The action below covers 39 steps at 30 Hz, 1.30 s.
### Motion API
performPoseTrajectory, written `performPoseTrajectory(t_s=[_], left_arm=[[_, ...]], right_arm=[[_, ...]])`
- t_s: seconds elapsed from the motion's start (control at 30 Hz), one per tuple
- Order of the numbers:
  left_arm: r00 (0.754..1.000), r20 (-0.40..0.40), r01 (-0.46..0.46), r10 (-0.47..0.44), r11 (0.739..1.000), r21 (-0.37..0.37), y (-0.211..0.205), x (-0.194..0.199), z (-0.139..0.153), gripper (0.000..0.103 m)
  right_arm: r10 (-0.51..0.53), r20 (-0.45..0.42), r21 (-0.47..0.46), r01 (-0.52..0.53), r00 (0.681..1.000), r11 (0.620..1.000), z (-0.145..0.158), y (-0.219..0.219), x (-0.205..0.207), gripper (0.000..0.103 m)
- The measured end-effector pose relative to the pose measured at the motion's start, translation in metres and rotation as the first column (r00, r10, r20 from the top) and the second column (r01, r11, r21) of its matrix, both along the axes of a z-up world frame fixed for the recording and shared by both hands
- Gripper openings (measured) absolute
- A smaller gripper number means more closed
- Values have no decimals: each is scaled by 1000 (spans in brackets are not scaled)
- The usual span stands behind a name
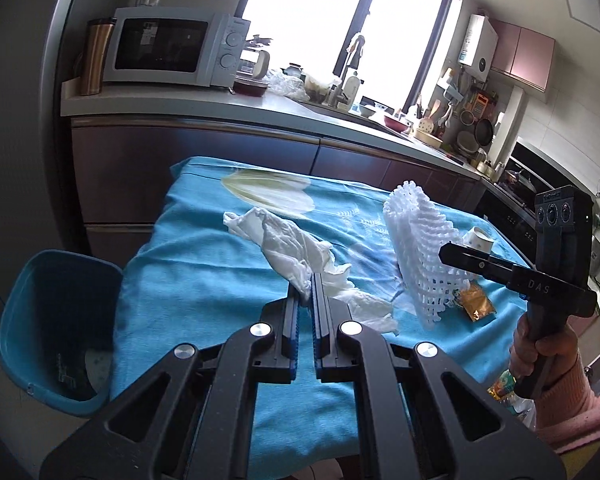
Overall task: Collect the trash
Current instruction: 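Carry the foam net to the teal bin with the right gripper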
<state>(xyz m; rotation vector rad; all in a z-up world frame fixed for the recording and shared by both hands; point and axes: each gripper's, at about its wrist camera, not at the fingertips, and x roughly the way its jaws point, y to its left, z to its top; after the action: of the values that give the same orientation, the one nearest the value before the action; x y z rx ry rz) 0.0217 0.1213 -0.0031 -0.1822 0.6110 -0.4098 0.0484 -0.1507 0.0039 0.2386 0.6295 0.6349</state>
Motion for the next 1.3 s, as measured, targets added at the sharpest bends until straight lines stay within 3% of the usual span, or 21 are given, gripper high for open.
performPoseTrajectory(t_s=[0.27, 0.67, 0.97, 1.3], left_arm=[[988, 21, -152, 151, 988, 10, 64, -10, 8, 6], [935, -34, -351, 352, 936, 29, 154, -8, -12, 6], [902, -123, -413, 415, 910, 41, 188, 9, -47, 6], [875, -191, -441, 445, 895, 69, 198, 21, -75, 6]], right_arm=[[138, -19, 19, -138, 990, 990, 2, 64, 27, 16], [287, -75, 14, -287, 955, 958, -5, 157, 60, 16], [328, -131, -7, -332, 935, 943, -15, 212, 80, 16], [334, -194, -25, -345, 922, 938, -31, 254, 99, 16]])
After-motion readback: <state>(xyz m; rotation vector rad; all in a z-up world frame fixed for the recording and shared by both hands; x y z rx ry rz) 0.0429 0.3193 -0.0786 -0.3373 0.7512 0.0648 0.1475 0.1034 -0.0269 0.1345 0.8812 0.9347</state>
